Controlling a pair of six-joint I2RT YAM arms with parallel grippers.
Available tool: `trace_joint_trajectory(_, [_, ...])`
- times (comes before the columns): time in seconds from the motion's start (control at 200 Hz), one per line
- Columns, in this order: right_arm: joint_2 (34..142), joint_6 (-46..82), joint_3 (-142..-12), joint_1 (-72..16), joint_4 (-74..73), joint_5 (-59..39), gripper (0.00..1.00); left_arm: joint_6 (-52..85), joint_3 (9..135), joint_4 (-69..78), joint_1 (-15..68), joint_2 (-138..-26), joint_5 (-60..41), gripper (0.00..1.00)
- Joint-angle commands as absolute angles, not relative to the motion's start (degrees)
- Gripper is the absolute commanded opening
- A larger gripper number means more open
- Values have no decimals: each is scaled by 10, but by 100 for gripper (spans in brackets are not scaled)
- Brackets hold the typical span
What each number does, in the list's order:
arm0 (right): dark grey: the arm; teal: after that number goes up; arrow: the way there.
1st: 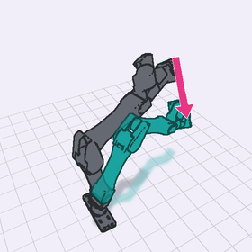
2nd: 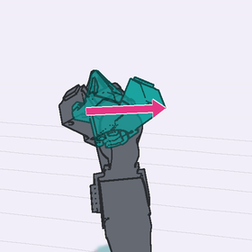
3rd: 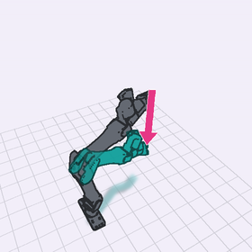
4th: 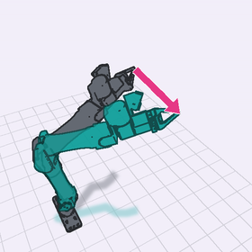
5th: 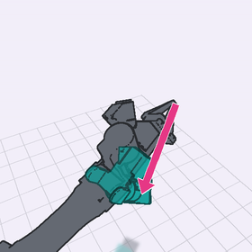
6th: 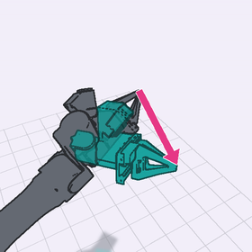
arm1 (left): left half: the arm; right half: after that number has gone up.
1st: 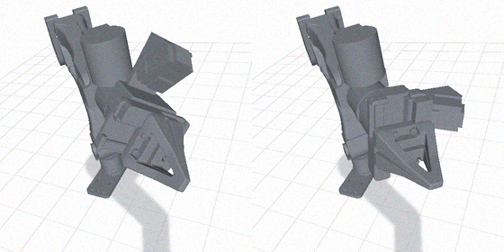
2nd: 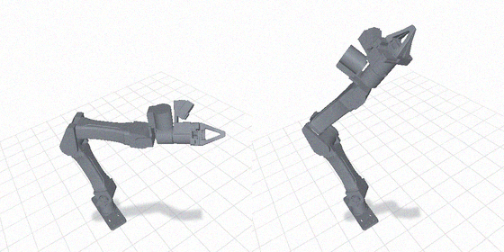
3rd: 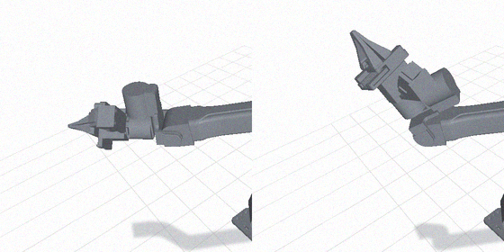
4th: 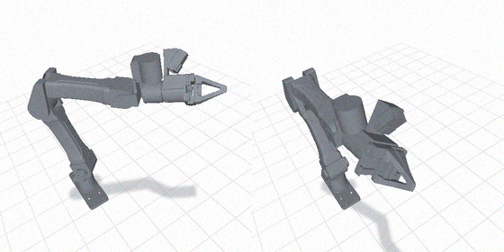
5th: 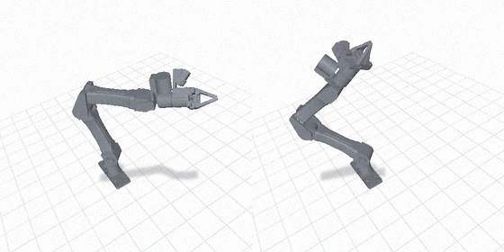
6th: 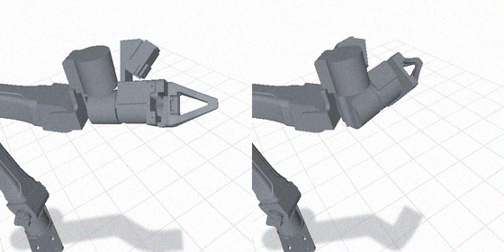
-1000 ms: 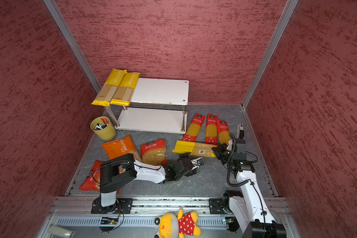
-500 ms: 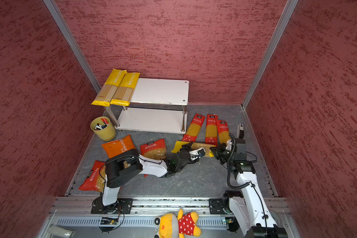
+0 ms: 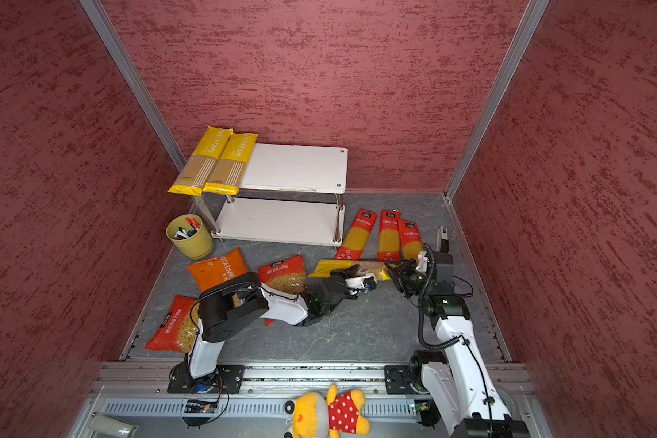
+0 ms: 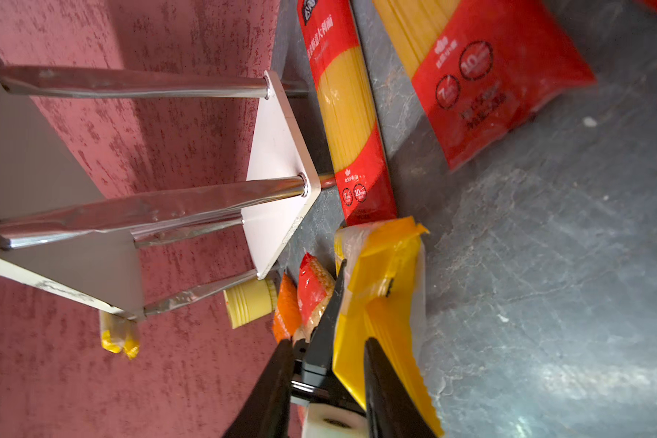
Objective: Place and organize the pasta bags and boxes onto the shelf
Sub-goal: 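Raise the pack upright with the left gripper while the right holds its lower end, then hold the upright pack with both grippers and carry it toward the shelf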
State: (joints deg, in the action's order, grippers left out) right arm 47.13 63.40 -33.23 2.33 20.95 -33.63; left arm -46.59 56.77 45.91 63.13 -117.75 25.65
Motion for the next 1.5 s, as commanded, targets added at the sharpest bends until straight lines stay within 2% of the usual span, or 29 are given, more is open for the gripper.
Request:
trace_joint_trajectory(0.0, [485,598,-376,20,221,-303,45,-447,568,505,629,-1148,251,21])
trace_joint_trajectory(0.205, [504,515,-439,29,258,-251,54,-405,560,472,622,-1088,241,13])
trace_joint_trajectory(0.371, [518,461,-476,32,257,-229,56,-346,563,400,617,-1016,220,7])
trace_joint_trajectory(0.486, [517,432,-471,33,195,-253,56,-305,568,351,608,-959,197,6])
trace_joint_trajectory(0.601, [487,428,-412,27,64,-300,56,-237,592,255,588,-891,162,3])
trace_joint_trajectory(0.741, [447,389,-326,-20,-101,-308,57,-74,634,123,504,-815,-4,3])
trace_joint_trajectory(0.877, [440,312,-274,-88,-222,-309,61,51,644,85,414,-765,-164,2])
trace_joint_trajectory(1.082, [528,253,-262,-169,-357,-382,66,161,662,86,310,-731,-341,2])
trace_joint_trajectory(1.257, [624,237,-293,-225,-407,-432,68,205,667,117,274,-729,-416,2])
trace_joint_trajectory(1.493, [722,280,-305,-234,-535,-478,70,255,660,193,275,-739,-494,3])
